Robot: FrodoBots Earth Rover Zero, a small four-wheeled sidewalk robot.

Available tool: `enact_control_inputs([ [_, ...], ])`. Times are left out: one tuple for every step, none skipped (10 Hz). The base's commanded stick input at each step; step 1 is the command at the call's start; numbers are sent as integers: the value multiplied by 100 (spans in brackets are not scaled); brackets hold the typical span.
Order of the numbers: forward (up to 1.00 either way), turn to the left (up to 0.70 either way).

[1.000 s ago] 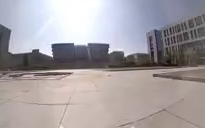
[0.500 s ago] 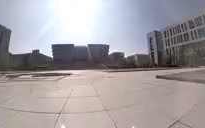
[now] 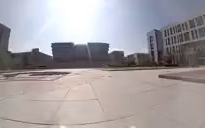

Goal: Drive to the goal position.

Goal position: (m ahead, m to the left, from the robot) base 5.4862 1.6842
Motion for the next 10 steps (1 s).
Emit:
enact_control_inputs([
  [70,0],
  [70,0],
  [70,0],
  [70,0],
  [70,0],
  [70,0],
  [70,0],
  [70,0],
  [70,0],
  [70,0],
])
